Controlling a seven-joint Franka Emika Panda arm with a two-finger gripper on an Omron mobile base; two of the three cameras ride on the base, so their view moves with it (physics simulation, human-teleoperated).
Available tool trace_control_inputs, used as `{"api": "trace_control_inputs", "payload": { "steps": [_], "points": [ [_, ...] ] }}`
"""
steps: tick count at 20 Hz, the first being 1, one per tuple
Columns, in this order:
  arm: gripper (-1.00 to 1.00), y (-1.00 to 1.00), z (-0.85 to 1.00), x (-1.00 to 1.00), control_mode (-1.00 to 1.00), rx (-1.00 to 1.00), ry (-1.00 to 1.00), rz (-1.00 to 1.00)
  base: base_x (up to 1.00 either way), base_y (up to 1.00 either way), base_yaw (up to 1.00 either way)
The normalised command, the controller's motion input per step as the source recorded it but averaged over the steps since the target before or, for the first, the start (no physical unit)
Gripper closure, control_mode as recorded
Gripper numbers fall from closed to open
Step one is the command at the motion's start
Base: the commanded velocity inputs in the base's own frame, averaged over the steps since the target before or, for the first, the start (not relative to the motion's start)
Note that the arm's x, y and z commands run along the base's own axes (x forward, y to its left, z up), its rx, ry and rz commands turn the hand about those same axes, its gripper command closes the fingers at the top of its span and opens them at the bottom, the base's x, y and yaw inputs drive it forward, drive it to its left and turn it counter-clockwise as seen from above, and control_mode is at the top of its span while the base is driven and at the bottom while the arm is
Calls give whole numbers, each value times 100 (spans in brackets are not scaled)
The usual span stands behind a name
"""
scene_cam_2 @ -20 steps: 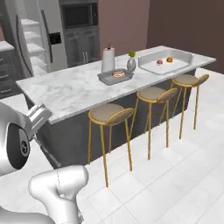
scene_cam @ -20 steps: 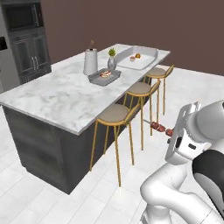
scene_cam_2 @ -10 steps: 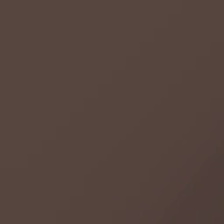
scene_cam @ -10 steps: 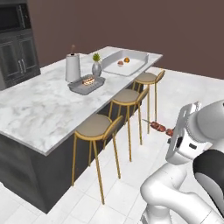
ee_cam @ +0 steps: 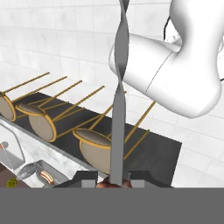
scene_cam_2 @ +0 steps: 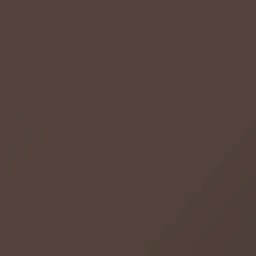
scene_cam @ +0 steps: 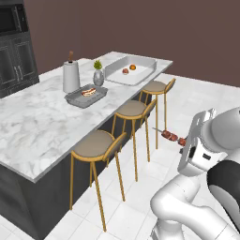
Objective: Place the cold items (onion and orange) from the fridge in one tupperware on the dining counter. Place the warm items (hot dog and kebab skewer) in the stove area in another tupperware.
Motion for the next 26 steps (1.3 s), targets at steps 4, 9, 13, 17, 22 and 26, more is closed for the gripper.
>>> {"api": "trace_control_inputs", "payload": {
  "steps": [4,9,13,17,22,26],
  "points": [
    [100,0,0,0,100,0,0,0,75,-6,13],
    [100,0,0,0,100,0,0,0,76,-31,12],
    [100,0,0,0,100,0,0,0,66,-27,9],
    [100,0,0,0,100,0,0,0,49,-9,6],
    [100,0,0,0,100,0,0,0,57,0,7],
    [100,0,0,0,100,0,0,0,66,0,8]
  ]
}}
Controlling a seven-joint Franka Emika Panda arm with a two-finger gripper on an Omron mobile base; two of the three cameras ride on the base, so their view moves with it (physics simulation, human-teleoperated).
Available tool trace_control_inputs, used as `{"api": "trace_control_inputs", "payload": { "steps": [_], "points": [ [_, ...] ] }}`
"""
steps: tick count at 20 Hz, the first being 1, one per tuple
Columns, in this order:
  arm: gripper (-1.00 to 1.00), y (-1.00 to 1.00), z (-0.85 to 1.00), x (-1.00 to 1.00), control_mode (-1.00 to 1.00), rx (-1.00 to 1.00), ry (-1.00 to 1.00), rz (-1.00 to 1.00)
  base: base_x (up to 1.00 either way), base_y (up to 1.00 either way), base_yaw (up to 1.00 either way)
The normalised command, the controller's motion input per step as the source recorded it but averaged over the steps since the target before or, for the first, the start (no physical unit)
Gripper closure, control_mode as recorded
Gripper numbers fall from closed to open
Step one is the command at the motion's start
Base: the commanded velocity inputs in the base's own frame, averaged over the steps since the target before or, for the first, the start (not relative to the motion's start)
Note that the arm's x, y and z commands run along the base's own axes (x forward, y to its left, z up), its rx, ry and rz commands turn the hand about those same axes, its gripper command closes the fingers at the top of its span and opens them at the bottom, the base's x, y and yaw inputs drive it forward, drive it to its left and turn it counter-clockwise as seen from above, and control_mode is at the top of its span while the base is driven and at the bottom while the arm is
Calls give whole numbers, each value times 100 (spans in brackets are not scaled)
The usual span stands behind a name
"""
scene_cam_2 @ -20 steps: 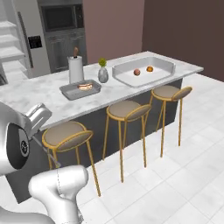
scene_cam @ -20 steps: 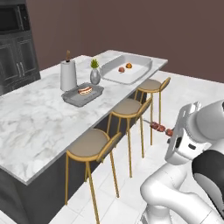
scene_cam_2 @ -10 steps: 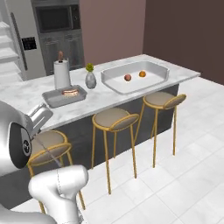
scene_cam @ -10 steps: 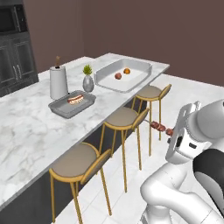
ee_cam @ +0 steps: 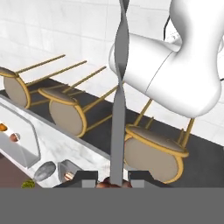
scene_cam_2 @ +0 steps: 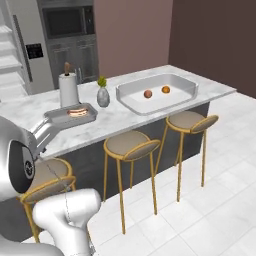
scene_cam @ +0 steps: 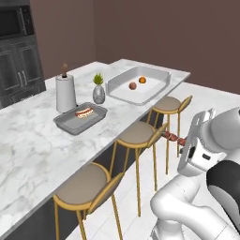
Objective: Place the cold items (onion and orange) from the fridge in one tupperware on the dining counter. Place the warm items (hot dog and kebab skewer) in the stove area in another tupperware.
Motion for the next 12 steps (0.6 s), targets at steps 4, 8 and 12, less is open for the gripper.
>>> {"api": "trace_control_inputs", "payload": {
  "steps": [4,8,12],
  "points": [
    [100,0,0,0,100,0,0,0,68,-4,8],
    [100,0,0,0,100,0,0,0,55,0,8],
    [100,0,0,0,100,0,0,0,57,0,7]
  ]
}}
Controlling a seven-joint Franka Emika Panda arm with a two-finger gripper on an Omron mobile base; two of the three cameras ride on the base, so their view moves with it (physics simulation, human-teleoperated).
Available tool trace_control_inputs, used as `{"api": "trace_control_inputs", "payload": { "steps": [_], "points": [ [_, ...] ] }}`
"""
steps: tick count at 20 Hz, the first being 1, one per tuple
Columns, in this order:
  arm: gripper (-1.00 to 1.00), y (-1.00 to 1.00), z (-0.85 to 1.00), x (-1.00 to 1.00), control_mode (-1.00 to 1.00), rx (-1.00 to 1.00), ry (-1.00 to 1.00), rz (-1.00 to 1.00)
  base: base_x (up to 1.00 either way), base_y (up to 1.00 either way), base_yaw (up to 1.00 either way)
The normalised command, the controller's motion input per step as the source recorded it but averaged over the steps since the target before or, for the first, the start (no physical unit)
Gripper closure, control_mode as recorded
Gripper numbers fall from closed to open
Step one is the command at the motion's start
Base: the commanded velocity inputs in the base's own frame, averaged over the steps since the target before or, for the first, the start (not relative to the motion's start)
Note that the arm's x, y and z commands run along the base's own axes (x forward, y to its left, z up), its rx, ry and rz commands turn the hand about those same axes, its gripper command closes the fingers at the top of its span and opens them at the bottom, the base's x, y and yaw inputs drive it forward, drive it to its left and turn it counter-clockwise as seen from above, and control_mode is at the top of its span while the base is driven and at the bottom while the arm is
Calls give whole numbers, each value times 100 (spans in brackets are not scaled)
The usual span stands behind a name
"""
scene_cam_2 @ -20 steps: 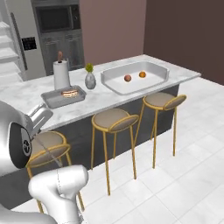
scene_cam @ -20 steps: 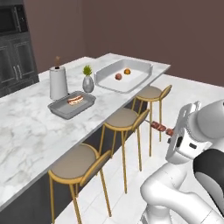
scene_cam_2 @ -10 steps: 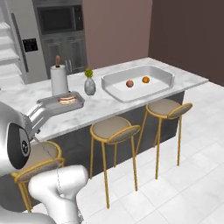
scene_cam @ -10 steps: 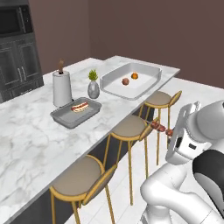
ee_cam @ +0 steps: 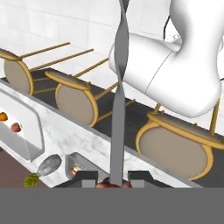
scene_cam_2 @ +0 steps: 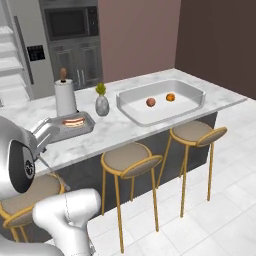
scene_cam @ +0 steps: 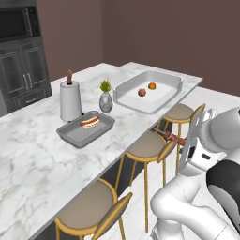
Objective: Place the cold items (onion and orange) from the fridge in one tupperware on the dining counter. Place the warm items (hot dog and kebab skewer) in the stove area in another tupperware.
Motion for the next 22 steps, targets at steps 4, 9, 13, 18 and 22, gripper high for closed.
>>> {"api": "trace_control_inputs", "payload": {
  "steps": [4,9,13,18,22],
  "points": [
    [100,0,0,0,100,0,0,0,54,0,7],
    [100,0,0,18,-100,3,0,1,25,-2,4],
    [100,0,0,66,-100,4,1,0,0,0,0],
    [100,4,-1,80,-100,3,1,0,0,0,0],
    [100,49,-36,97,-100,1,9,-2,0,0,0]
  ]
}}
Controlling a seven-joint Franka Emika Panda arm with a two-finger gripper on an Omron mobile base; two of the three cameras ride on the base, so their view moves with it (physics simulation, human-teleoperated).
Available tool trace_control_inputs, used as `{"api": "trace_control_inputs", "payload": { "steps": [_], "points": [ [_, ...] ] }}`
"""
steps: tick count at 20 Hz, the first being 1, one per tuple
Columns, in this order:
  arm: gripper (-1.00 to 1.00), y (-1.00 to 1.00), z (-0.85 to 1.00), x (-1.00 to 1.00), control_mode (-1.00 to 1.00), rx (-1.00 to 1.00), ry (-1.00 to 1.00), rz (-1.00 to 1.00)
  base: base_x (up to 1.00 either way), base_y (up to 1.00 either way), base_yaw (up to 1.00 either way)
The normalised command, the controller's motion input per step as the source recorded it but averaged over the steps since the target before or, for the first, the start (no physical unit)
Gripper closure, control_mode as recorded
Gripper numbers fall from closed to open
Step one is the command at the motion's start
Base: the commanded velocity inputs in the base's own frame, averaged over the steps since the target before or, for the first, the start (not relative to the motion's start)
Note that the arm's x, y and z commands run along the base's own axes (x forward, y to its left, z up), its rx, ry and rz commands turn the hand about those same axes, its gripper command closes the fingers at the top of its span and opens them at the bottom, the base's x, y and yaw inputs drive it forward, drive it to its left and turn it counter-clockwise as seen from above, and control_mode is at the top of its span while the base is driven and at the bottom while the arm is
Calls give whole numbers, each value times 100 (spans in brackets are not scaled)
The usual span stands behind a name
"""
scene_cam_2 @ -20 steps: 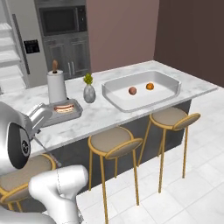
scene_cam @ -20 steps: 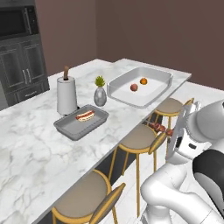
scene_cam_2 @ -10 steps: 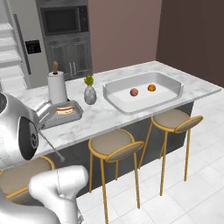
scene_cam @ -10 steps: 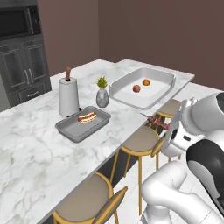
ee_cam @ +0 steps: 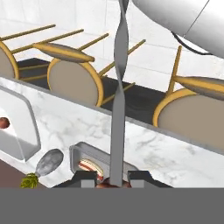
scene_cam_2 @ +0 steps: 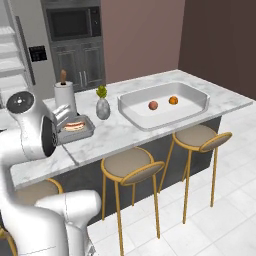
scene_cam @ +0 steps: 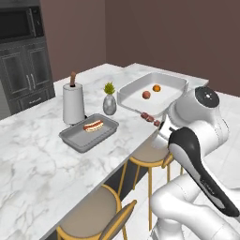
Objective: Place the cold items (onion and orange) from the fridge in one tupperware on the dining counter. Place the warm items (hot dog and kebab skewer) in the stove area in another tupperware.
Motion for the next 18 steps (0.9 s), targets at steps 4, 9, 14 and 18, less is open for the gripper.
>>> {"api": "trace_control_inputs", "payload": {
  "steps": [4,9,14,18],
  "points": [
    [100,32,-28,87,-100,22,-3,-25,0,0,0],
    [100,3,-1,51,-100,43,-13,-42,0,0,0],
    [100,1,10,50,-100,35,11,-38,0,0,0],
    [100,19,29,63,-100,22,40,-28,0,0,0]
  ]
}}
